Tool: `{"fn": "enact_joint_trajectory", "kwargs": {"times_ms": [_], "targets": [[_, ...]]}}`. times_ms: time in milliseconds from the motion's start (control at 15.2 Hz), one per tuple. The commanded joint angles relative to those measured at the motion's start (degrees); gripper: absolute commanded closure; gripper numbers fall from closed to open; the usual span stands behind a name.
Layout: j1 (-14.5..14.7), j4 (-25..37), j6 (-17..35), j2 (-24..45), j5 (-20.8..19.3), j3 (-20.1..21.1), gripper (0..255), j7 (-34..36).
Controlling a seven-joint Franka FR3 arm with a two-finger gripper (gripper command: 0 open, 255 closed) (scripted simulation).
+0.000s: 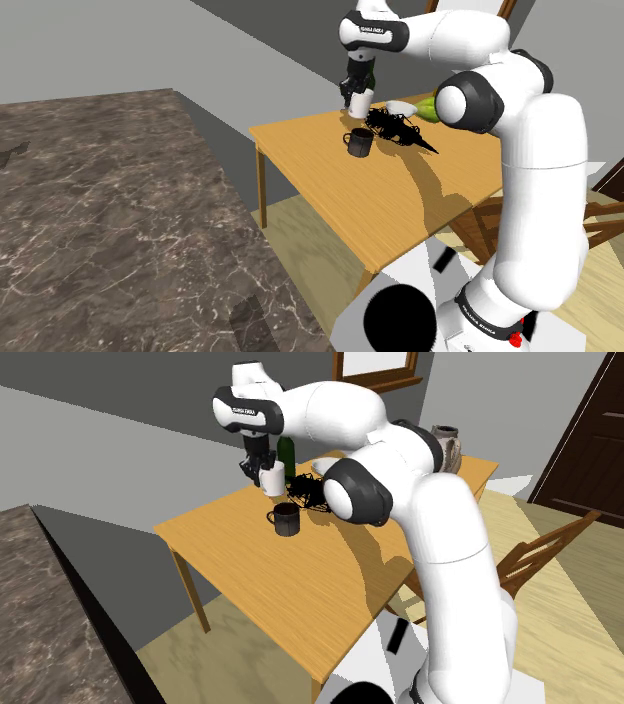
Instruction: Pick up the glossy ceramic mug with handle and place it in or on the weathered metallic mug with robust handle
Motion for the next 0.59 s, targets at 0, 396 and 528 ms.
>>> {"fn": "enact_joint_trajectory", "kwargs": {"times_ms": [0,396,528], "targets": [[0.3,-1.2,1.3,0.0,0.0,0.1,255,0.2],[0.9,-6.6,6.2,-0.4,-0.1,0.1,255,0.2],[1.0,-8.2,7.7,-0.4,-0.1,0.2,255,0.1]]}}
